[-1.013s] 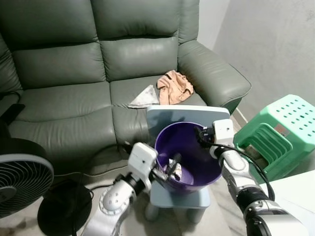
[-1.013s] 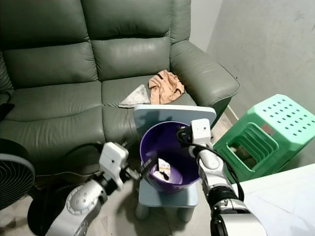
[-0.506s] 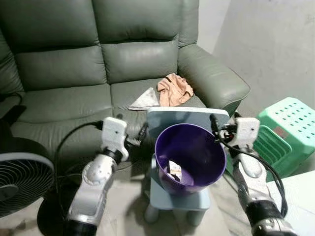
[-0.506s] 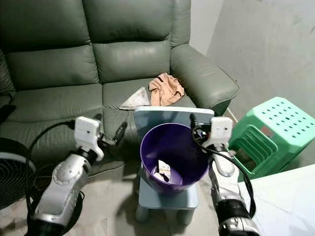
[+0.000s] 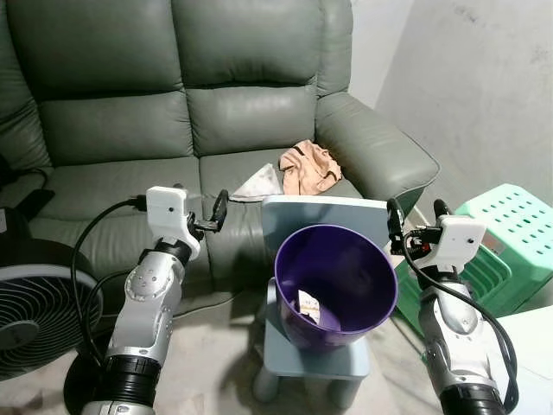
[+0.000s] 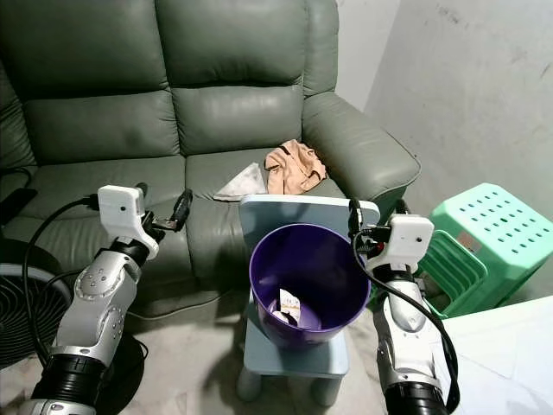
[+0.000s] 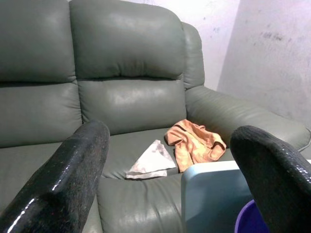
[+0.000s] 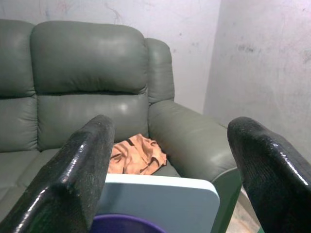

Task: Picking trash to rubbish bin

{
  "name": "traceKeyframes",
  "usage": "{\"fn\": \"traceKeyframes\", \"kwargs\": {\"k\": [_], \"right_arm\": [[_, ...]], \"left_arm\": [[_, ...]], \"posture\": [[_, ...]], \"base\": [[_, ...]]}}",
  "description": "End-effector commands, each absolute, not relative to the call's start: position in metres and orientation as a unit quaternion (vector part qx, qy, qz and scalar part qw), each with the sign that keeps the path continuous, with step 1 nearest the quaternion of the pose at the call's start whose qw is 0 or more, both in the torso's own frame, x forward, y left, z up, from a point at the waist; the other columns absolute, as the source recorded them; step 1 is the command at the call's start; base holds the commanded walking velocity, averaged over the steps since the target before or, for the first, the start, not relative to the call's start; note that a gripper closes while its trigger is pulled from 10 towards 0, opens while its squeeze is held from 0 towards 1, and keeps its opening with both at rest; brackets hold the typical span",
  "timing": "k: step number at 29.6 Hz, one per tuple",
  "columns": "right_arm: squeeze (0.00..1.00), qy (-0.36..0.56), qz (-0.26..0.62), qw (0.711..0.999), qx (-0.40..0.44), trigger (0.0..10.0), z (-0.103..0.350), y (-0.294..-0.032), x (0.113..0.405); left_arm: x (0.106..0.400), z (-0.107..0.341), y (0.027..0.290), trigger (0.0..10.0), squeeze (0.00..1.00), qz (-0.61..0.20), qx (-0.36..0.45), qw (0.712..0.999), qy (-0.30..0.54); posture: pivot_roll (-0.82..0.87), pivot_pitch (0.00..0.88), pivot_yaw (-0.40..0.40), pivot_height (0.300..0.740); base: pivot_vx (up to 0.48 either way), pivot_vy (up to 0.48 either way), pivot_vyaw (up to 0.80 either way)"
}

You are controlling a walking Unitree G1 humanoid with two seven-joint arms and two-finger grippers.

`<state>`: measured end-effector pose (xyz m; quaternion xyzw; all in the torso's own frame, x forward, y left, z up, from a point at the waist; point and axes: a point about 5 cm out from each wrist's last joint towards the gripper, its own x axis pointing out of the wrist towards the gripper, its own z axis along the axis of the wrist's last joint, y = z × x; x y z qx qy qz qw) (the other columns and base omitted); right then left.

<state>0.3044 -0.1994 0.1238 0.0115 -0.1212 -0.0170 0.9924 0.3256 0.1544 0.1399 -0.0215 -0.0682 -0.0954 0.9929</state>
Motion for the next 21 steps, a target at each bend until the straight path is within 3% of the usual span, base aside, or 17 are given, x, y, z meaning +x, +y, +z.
{"fn": "traceKeyframes", "kwargs": {"k": [1,9,21], "right_arm": [[0.0,-0.12,-0.026,0.992,0.01,10.0,0.128,-0.202,0.304],[0.0,-0.118,-0.017,0.993,0.005,10.0,0.131,-0.199,0.302],[0.0,-0.023,0.125,0.991,-0.037,10.0,0.074,-0.172,0.275]], "left_arm": [[0.326,0.141,0.153,10.0,0.0,-0.099,-0.028,0.992,-0.074],[0.326,0.138,0.155,10.0,0.0,-0.094,-0.032,0.992,-0.077],[0.289,0.097,0.137,10.0,0.0,-0.136,-0.039,0.987,-0.072]], "posture": [[-0.04,0.0,-0.069,0.74],[-0.04,0.0,-0.077,0.74],[-0.03,0.0,-0.076,0.74]], "base": [[0.0,0.0,0.0],[0.0,0.0,0.0],[0.0,0.0,0.0]]}}
